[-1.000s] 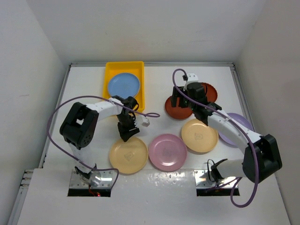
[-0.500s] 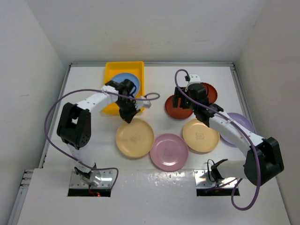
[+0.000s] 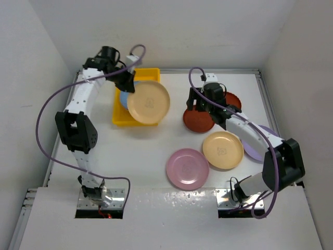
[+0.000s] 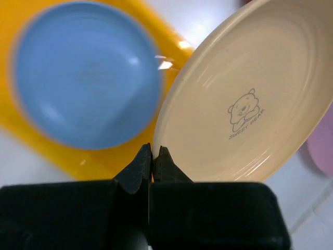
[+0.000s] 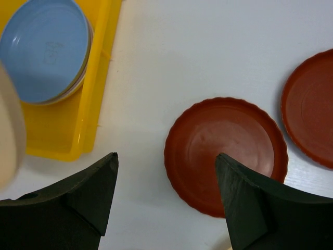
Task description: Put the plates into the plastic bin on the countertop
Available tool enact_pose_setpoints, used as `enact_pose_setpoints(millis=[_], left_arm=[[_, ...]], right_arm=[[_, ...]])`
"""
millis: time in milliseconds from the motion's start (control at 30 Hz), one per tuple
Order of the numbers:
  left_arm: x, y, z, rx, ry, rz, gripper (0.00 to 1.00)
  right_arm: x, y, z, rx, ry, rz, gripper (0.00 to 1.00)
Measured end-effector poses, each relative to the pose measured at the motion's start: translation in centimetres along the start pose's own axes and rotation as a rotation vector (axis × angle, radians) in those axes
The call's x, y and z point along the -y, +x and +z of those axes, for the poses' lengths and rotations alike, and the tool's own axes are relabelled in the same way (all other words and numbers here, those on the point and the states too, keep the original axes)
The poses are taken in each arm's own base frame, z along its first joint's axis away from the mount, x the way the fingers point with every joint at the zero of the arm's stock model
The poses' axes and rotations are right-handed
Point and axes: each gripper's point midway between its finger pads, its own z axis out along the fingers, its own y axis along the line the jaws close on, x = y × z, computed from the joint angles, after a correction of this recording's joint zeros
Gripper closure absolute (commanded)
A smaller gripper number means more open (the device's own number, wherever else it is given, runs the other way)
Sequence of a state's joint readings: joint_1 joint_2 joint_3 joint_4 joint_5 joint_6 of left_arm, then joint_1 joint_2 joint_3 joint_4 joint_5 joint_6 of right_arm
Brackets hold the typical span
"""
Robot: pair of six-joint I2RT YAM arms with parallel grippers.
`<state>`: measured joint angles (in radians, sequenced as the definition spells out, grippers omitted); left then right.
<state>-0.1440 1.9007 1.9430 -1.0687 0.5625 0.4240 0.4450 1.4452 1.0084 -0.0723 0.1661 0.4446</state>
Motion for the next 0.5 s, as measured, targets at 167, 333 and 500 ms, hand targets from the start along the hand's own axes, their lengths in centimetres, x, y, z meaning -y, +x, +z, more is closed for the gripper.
enact_pose_setpoints(millis=[167,333,500], left_arm=[[-12.5,-1.2,-0.9,0.102,-0.275,-0.232,1.0],[-17.3,2.2,2.1,0.059,-0.369,-0.387,1.0],[-18.0,3.9,4.6,0.015,-0.38,-0.437,1.0]], right_arm=[[-0.1,-1.1,2.3,-0.01,0.006,0.012,0.27],[-0.1,-1.4,4.1,-0.032,0.017,0.022,0.28],[-0.3,-1.2,5.2,-0.058,0.026,0.033,0.28]])
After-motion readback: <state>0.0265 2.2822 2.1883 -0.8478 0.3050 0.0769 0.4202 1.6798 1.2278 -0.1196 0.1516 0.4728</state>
